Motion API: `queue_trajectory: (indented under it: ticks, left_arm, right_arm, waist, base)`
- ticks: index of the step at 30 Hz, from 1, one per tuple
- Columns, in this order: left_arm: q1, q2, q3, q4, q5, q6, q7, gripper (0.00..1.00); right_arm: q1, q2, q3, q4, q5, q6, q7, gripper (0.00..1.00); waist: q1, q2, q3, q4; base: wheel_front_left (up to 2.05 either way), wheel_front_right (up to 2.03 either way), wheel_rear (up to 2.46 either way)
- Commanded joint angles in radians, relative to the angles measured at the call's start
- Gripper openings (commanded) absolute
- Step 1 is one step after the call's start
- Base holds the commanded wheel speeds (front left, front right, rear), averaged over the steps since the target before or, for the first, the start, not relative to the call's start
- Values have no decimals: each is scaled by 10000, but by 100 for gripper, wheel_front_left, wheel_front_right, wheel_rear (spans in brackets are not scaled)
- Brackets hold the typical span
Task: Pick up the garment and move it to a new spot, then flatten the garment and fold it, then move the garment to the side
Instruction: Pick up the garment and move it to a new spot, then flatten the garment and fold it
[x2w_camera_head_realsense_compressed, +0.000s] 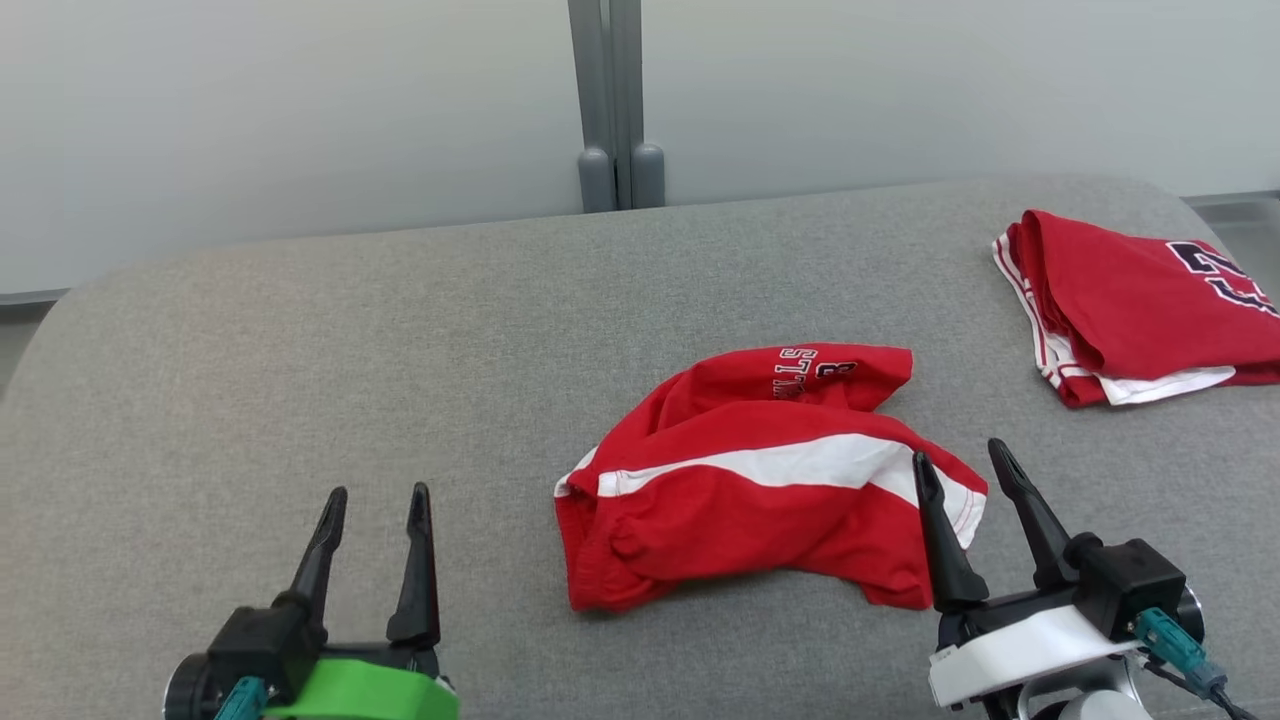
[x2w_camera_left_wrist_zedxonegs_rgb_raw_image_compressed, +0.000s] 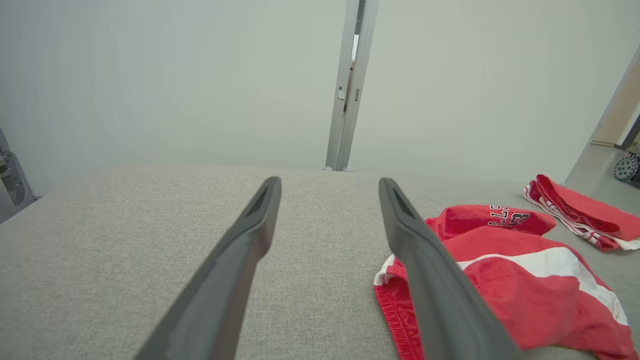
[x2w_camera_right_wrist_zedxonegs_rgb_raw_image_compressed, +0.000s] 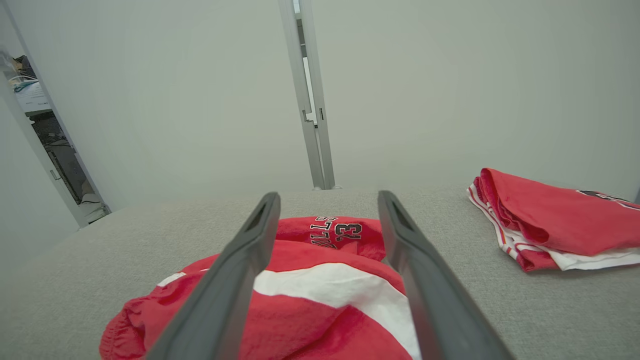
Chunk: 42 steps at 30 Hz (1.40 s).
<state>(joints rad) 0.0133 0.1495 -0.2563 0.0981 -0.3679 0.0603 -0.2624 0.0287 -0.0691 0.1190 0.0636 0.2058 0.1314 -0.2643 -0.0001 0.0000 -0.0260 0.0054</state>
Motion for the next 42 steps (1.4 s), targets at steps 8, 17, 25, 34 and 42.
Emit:
queue_trajectory:
  ticks: [8, 17, 25, 34, 42]
  left_arm:
    - [1417, -599, 1351, -1341, 1839, -577, -14, 100]
    - [2096, -958, 1457, -1531, 2513, -676, -15, 100]
    - [1968, -986, 1396, -1502, 2634, -634, -16, 100]
    - [1951, -987, 1247, -1424, 2623, -579, -16, 100]
    - [1911, -986, 1166, -1321, 2689, -482, -16, 100]
  right_arm:
    - [608, 117, 131, 39, -345, -15, 4, 100]
    - [944, 134, 269, -146, -421, -17, 4, 100]
    - [988, 155, 151, -106, -327, -17, 4, 100]
    - [1000, 162, 178, -175, -421, -17, 4, 100]
    - [983, 166, 205, -119, -419, -17, 4, 100]
  waist:
    - [1, 0, -443, 118]
    - [1, 0, -566, -21]
    - [1, 0, -597, 5]
    - [1, 0, -586, 20]
    - [1, 0, -625, 9]
  base:
    - [0, 0, 0]
    - [0, 0, 0]
    - [0, 0, 0]
    - [0, 0, 0]
    - [0, 0, 0]
